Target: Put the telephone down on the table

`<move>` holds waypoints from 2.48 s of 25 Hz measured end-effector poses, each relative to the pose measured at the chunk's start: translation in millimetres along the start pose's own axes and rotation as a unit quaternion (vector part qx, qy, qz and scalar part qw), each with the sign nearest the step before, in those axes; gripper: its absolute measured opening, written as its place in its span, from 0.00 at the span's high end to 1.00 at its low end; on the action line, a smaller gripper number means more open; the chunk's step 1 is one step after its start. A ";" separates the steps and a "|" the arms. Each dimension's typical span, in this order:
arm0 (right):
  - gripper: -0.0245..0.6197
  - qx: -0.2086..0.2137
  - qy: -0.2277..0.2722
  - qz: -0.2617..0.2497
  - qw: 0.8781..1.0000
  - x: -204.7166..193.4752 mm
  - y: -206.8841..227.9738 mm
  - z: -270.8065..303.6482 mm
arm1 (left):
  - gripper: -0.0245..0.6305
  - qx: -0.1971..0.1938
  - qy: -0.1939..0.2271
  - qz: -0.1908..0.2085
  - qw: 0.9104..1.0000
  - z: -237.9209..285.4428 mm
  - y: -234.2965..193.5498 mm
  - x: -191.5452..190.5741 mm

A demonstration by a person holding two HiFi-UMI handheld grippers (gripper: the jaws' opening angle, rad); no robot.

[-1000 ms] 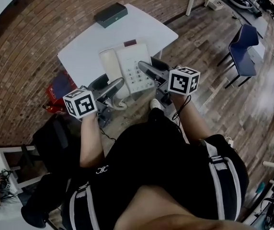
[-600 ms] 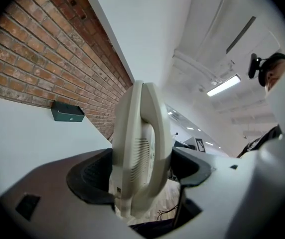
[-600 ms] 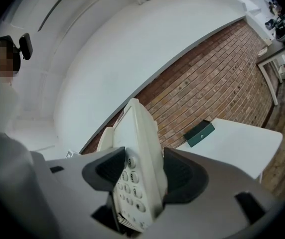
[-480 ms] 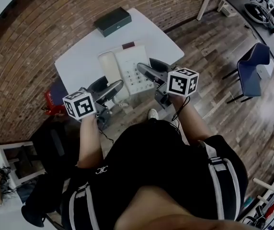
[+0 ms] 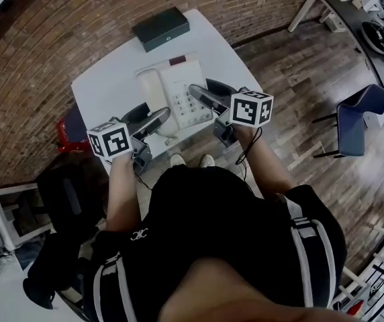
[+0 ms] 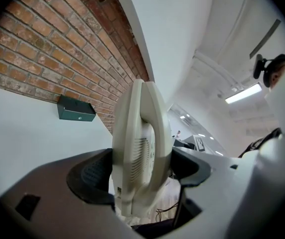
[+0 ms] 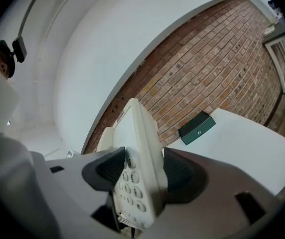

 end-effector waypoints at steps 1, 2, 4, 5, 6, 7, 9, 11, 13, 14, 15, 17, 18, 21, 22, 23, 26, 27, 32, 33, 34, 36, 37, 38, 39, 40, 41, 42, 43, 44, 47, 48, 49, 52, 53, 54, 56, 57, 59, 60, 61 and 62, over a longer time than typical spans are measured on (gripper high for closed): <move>0.61 -0.001 -0.005 0.007 1.000 -2.5 6.7 4.0 | 0.41 0.003 -0.003 -0.006 1.000 3.2 -6.7 -1.2; 0.61 -0.004 -0.009 0.014 1.000 -5.0 13.7 8.6 | 0.41 0.006 -0.007 -0.013 1.000 6.5 -14.2 -1.6; 0.61 -0.013 -0.018 0.028 0.999 -8.4 28.1 19.4 | 0.41 0.007 -0.015 -0.025 1.000 13.4 -30.5 1.6; 0.61 -0.017 -0.022 0.033 0.999 -8.7 35.2 25.2 | 0.41 0.007 -0.020 -0.029 0.999 17.3 -38.9 4.1; 0.61 -0.020 -0.025 0.035 0.999 -7.7 41.8 31.3 | 0.41 0.007 -0.025 -0.033 0.999 21.3 -47.9 6.2; 0.61 -0.021 -0.026 0.036 0.999 -6.1 47.8 37.2 | 0.41 0.006 -0.030 -0.037 0.999 25.7 -56.4 7.7; 0.61 -0.027 -0.031 0.038 0.998 -5.4 60.8 46.5 | 0.41 0.002 -0.039 -0.047 0.998 35.4 -70.2 8.6; 0.61 -0.035 -0.041 0.044 0.998 -7.2 74.8 53.9 | 0.41 -0.002 -0.046 -0.061 0.997 45.3 -83.3 7.6; 0.61 -0.042 -0.051 0.050 0.997 -9.0 88.8 61.0 | 0.41 -0.004 -0.054 -0.076 0.996 54.7 -96.3 6.4; 0.61 -0.045 -0.056 0.053 0.996 -9.9 96.3 64.4 | 0.41 -0.005 -0.058 -0.083 0.995 59.7 -103.0 5.8; 0.61 -0.047 -0.061 0.057 0.995 -10.6 104.5 68.1 | 0.41 -0.005 -0.061 -0.089 0.994 65.0 -109.9 5.3; 0.61 -0.052 -0.070 0.066 0.994 -12.9 122.0 74.5 | 0.41 -0.006 -0.067 -0.102 0.993 77.4 -124.2 3.7; 0.61 -0.056 -0.075 0.072 0.993 -14.4 131.1 76.7 | 0.41 -0.007 -0.069 -0.109 0.992 84.4 -131.0 2.4; 0.61 -0.068 -0.083 0.093 0.990 -20.1 158.4 80.6 | 0.41 -0.004 -0.080 -0.130 0.988 104.6 -149.3 -2.7; 0.61 -0.072 -0.084 0.100 0.989 -22.7 166.3 81.1 | 0.41 -0.002 -0.085 -0.136 0.987 110.2 -154.4 -4.7; 0.61 -0.075 -0.086 0.108 0.988 -25.5 173.1 81.2 | 0.41 -0.001 -0.090 -0.141 0.986 115.2 -158.8 -7.1; 0.61 -0.082 -0.087 0.128 0.984 -34.7 189.1 81.3 | 0.41 0.002 -0.106 -0.154 0.982 126.7 -170.4 -14.5; 0.61 -0.085 -0.087 0.133 0.984 -38.3 193.7 81.8 | 0.41 0.003 -0.111 -0.158 0.981 129.6 -174.3 -17.1; 0.61 -0.098 -0.098 0.156 0.978 -58.0 214.2 85.7 | 0.41 0.002 -0.130 -0.179 0.975 140.4 -194.5 -32.7; 0.61 -0.100 -0.101 0.159 0.977 -61.4 218.1 85.8 | 0.41 0.002 -0.132 -0.183 0.974 142.7 -197.7 -36.1; 0.61 -0.103 -0.104 0.162 0.976 -64.3 222.1 85.5 | 0.41 0.002 -0.135 -0.187 0.973 145.2 -200.3 -39.5; 0.61 -0.107 -0.109 0.166 0.974 -69.1 229.4 84.6 | 0.41 0.001 -0.140 -0.194 0.971 150.1 -204.2 -45.9; 0.61 -0.109 -0.112 0.168 0.973 -71.0 232.5 84.7 | 0.41 0.001 -0.142 -0.198 0.970 152.0 -206.2 -48.5; 0.61 -0.110 -0.113 0.170 0.973 -72.7 235.3 85.6 | 0.41 0.002 -0.143 -0.201 0.969 153.4 -208.4 -50.4; 0.61 -0.111 -0.115 0.171 0.972 -74.2 237.9 86.8 | 0.41 0.003 -0.143 -0.204 0.968 154.4 -210.9 -51.9; 0.61 -0.113 -0.117 0.173 0.971 -75.8 240.2 88.0 | 0.41 0.005 -0.143 -0.207 0.968 155.4 -213.6 -53.3; 0.61 -0.114 -0.119 0.176 0.971 -77.4 242.3 88.8 | 0.41 0.006 -0.145 -0.210 0.967 156.4 -215.8 -54.8; 0.61 -0.115 -0.122 0.178 0.970 -79.1 243.8 89.0 | 0.41 0.006 -0.147 -0.213 0.966 157.3 -217.4 -56.6; 0.61 -0.116 -0.125 0.179 0.969 -80.8 244.9 88.9 | 0.41 0.005 -0.151 -0.215 0.965 157.8 -218.6 -58.5; 0.61 -0.116 -0.128 0.180 0.968 -82.2 245.6 88.9 | 0.41 0.005 -0.154 -0.217 0.964 158.0 -219.4 -60.4; 0.61 -0.117 -0.134 0.179 0.968 -84.9 247.6 90.0 | 0.41 0.004 -0.156 -0.220 0.963 158.2 -222.3 -64.0; 0.61 -0.118 -0.136 0.179 0.967 -85.5 248.2 90.7 | 0.41 0.005 -0.155 -0.222 0.963 158.4 -223.4 -64.7; 0.61 -0.119 -0.138 0.180 0.967 -86.3 248.7 91.5 | 0.41 0.007 -0.153 -0.224 0.962 158.3 -224.6 -65.5; 0.61 -0.121 -0.145 0.186 0.964 -90.9 250.5 93.2 | 0.41 0.013 -0.152 -0.231 0.961 157.7 -227.8 -69.0; 0.61 -0.122 -0.146 0.188 0.963 -92.9 251.4 93.0 | 0.41 0.014 -0.151 -0.233 0.961 157.9 -228.7 -70.6; 0.61 -0.123 -0.147 0.192 0.963 -94.8 252.6 92.4 | 0.41 0.016 -0.150 -0.235 0.960 158.2 -229.4 -72.2; 0.61 -0.125 -0.143 0.197 0.962 -97.7 254.7 91.3 | 0.41 0.018 -0.143 -0.242 0.959 158.5 -230.8 -74.6; 0.61 -0.124 -0.141 0.198 0.962 -98.2 255.3 91.4 | 0.41 0.018 -0.141 -0.245 0.959 158.4 -231.4 -74.8; 0.61 -0.121 -0.140 0.199 0.962 -97.9 256.5 92.2 | 0.41 0.016 -0.140 -0.248 0.958 158.5 -232.5 -74.0; 0.61 -0.120 -0.141 0.201 0.962 -97.5 257.0 92.7 | 0.41 0.015 -0.141 -0.249 0.958 158.7 -232.8 -73.5; 0.61 -0.119 -0.143 0.202 0.962 -97.4 257.2 93.0 | 0.41 0.015 -0.140 -0.249 0.958 158.8 -232.9 -73.3; 0.61 -0.119 -0.145 0.203 0.961 -97.7 256.9 93.0 | 0.41 0.018 -0.138 -0.247 0.959 158.4 -232.7 -73.5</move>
Point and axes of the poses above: the fingertips, and each gripper's own axes: z forward along the fingers, y to its right, x out of its top, the point moved 5 cm from there along -z, backward along the fingers, and after that the axes turned 3 degrees about x, right-handed, at the moved point
